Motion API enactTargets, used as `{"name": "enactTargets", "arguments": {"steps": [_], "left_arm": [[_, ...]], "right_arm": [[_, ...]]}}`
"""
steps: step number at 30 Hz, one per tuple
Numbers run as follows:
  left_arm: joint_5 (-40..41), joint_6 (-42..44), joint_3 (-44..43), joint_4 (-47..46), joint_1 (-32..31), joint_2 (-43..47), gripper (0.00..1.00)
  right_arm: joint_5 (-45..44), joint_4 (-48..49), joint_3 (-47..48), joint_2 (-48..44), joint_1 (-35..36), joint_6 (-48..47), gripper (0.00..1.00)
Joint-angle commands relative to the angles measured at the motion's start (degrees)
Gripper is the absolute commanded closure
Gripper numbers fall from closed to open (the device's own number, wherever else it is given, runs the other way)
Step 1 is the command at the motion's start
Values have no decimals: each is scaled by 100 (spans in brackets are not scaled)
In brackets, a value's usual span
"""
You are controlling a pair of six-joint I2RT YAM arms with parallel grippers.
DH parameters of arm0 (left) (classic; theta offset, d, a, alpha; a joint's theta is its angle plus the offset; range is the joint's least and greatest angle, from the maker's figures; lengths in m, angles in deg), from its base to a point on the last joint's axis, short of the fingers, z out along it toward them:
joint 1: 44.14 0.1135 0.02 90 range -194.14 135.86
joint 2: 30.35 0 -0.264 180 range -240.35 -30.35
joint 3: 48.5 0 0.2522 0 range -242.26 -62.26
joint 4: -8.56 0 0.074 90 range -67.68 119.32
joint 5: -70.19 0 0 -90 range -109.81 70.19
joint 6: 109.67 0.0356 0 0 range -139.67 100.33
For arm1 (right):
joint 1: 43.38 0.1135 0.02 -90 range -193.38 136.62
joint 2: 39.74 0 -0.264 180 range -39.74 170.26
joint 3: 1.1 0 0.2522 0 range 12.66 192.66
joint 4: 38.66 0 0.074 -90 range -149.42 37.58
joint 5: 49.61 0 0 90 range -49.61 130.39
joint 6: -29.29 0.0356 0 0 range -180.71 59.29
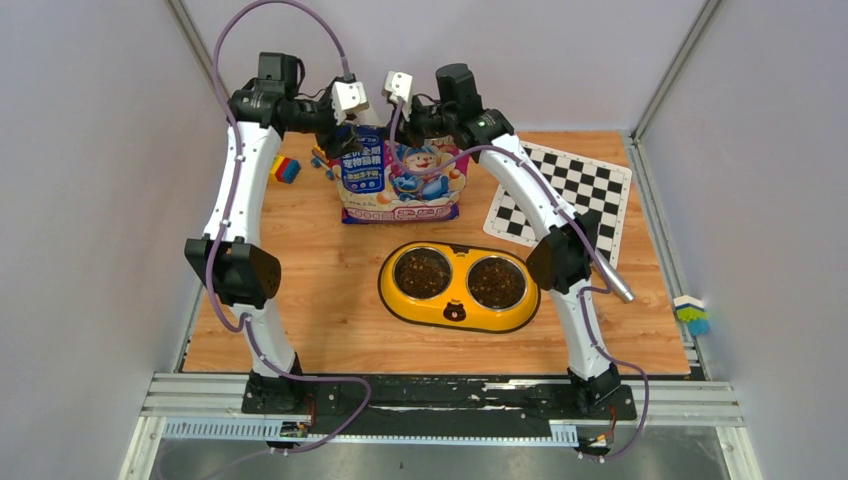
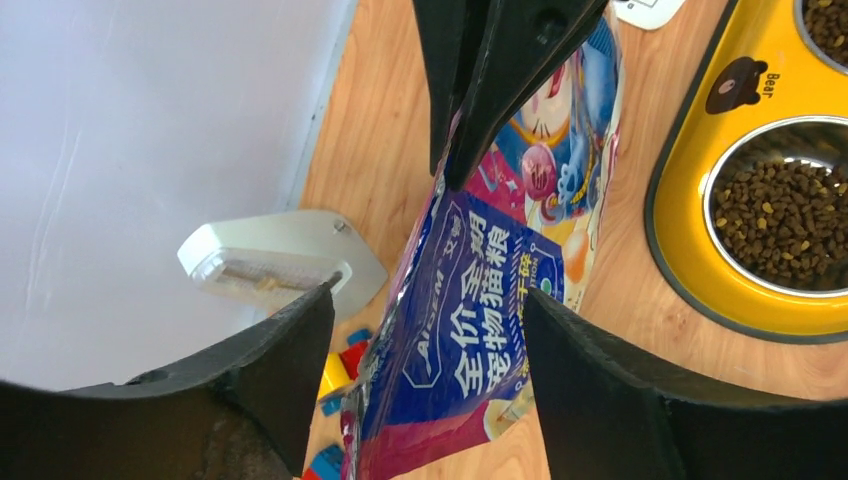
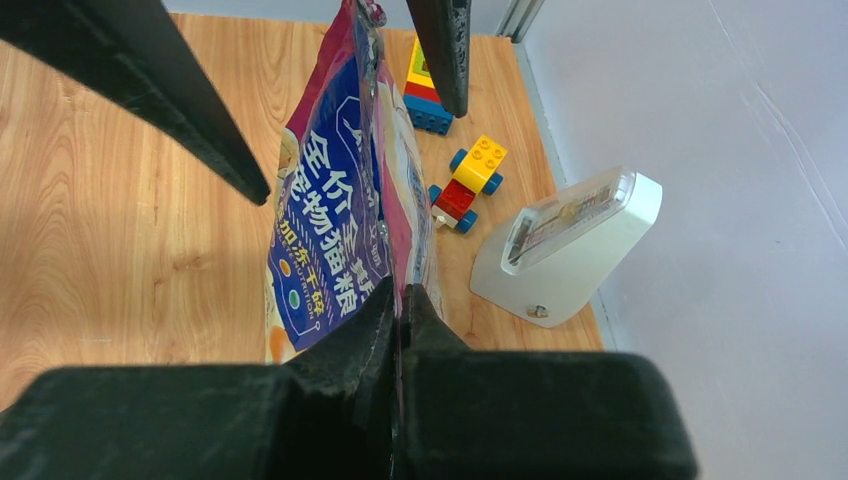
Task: Serve the pet food
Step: Close the pet food bag at the center of the board.
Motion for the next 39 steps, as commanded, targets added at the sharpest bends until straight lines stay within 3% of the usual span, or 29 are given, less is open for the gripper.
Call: {"name": "enactTargets", "arguments": {"steps": [1,2,4,7,14,23,27,29,39], "left_arm": [[253,204,-251,180,-5,-47,27],[249,191,-238,170,-7,-52,38],[257,142,-205,129,-7,-59,50],[320,84,-203,109,-4,-71,61],[381,-64,-217,79,-3,-72,99],[257,-703,168,-641,-5,209,100],[100,-846,214,-694,0,280,100],[32,-880,281,-737,0,325,100],[-219,-1061,795,-1211,-5,605,100]], "right_arm": [[223,246,323,-486,-103,-77,100],[223,236,315,-487,-101,-83,100],[231,216,318,-500,-103,-107,100],[224,197,313,-512,-103,-150,100],[186,184,296,-549,-81,-263,100],[50,184,337,-550,24,-479,99],[25,181,353,-533,138,-647,63],[22,184,378,-517,192,-733,52],[280,167,437,-347,407,-882,43]]}}
